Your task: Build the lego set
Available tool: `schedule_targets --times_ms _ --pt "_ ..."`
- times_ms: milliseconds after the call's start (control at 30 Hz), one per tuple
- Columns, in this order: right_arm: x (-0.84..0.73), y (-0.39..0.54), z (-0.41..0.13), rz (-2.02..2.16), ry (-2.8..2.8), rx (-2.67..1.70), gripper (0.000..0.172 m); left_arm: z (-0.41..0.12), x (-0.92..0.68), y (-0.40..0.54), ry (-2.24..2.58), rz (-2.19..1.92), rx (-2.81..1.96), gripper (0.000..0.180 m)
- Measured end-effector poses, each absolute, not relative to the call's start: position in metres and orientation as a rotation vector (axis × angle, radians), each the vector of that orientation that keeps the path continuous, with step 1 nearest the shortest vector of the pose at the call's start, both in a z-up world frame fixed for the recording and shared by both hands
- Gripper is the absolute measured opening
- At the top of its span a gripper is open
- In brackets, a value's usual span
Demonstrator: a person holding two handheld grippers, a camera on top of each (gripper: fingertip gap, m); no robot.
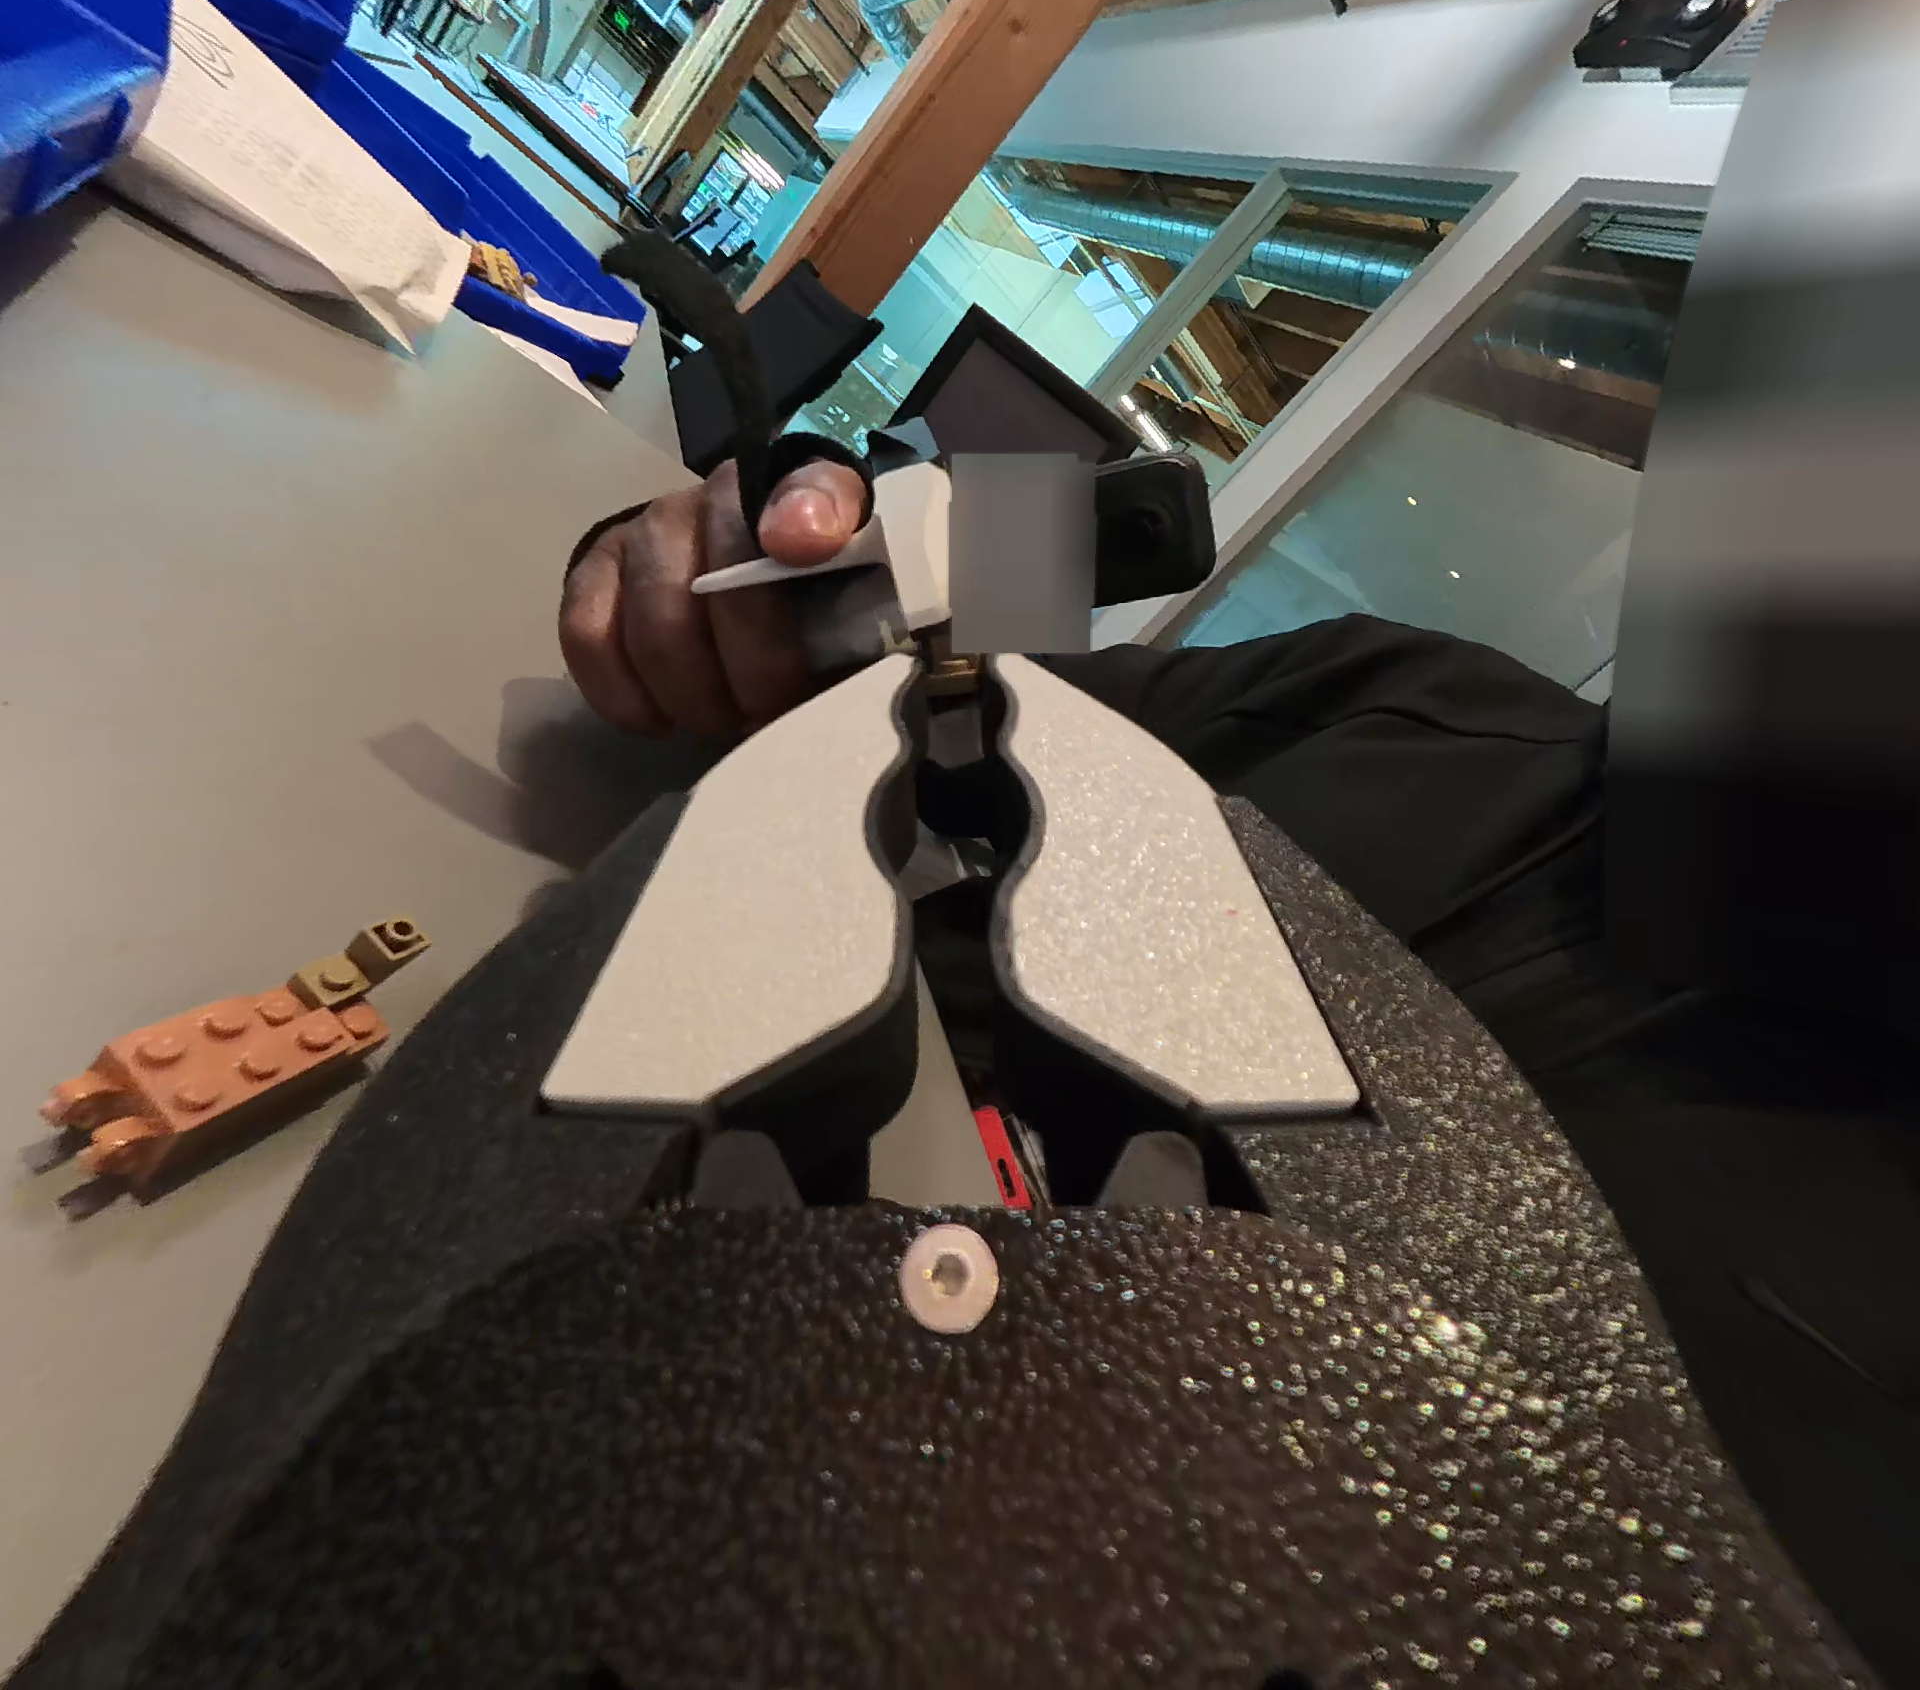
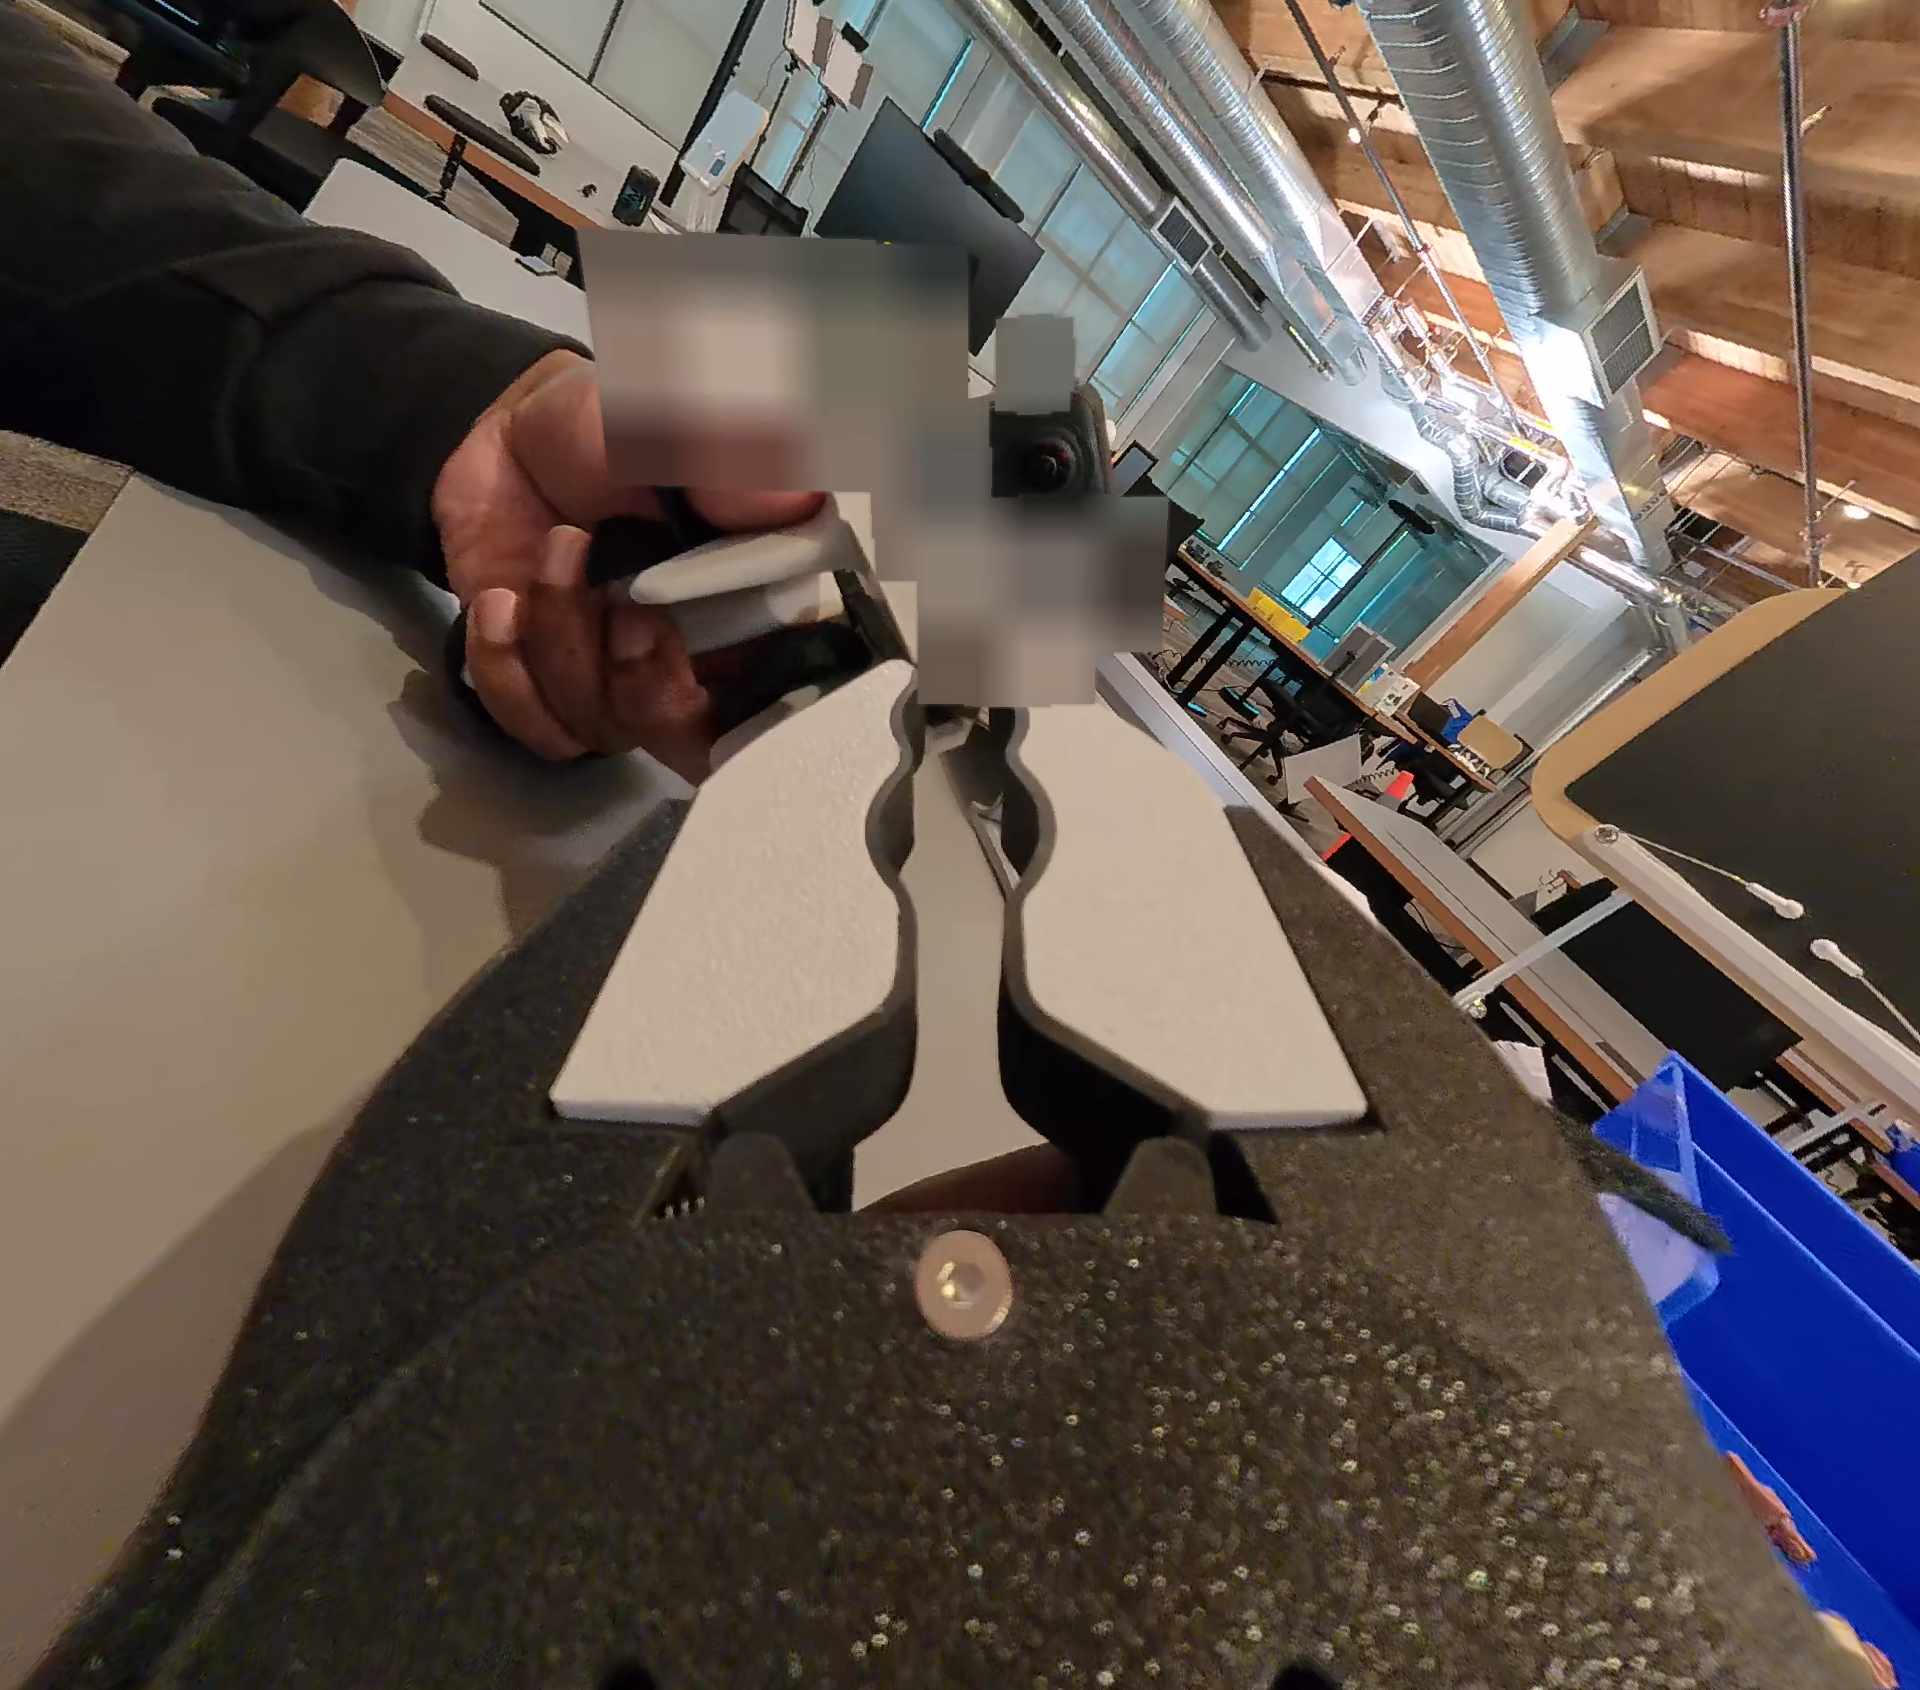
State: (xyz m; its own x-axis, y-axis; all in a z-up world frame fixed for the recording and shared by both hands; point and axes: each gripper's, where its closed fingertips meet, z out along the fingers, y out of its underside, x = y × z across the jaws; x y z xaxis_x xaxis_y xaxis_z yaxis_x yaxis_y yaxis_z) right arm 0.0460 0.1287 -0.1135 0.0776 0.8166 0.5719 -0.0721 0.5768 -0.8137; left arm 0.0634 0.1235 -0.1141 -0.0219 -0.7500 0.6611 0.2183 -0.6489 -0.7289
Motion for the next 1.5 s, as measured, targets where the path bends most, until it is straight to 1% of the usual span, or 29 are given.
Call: schedule_targets --times_ms 133,367,567,1000,1333,1400,1500 --pt "0.045 0.130 -0.115 0.736 -1.333 -0.724 0.013 -0.115 0.062 0.124 0.597 -1.701 -1.558 0.007" --pt "0.047 0.138 -0.116 0.629 -1.323 -0.731 0.023 -0.120 0.062 0.128 0.674 -1.520 -1.582 0.008" --pt "0.047 0.138 -0.119 0.435 -1.336 -0.650 0.022 -0.125 0.061 0.129 0.672 -1.506 -1.614 0.008" --pt "0.048 0.131 -0.124 0.497 -1.391 -0.643 0.016 -0.128 0.064 0.125 0.698 -1.541 -1.626 0.008" --pt "0.051 0.129 -0.129 0.559 -1.442 -0.680 0.018 -0.132 0.068 0.122 0.723 -1.549 -1.651 0.008" --pt "0.051 0.128 -0.135 0.553 -1.477 -0.696 0.024 -0.130 0.066 0.125 0.697 -1.557 -1.644 0.007" --pt "0.049 0.130 -0.139 0.529 -1.487 -0.719 0.027 -0.129 0.063 0.129 0.653 -1.574 -1.641 0.007"
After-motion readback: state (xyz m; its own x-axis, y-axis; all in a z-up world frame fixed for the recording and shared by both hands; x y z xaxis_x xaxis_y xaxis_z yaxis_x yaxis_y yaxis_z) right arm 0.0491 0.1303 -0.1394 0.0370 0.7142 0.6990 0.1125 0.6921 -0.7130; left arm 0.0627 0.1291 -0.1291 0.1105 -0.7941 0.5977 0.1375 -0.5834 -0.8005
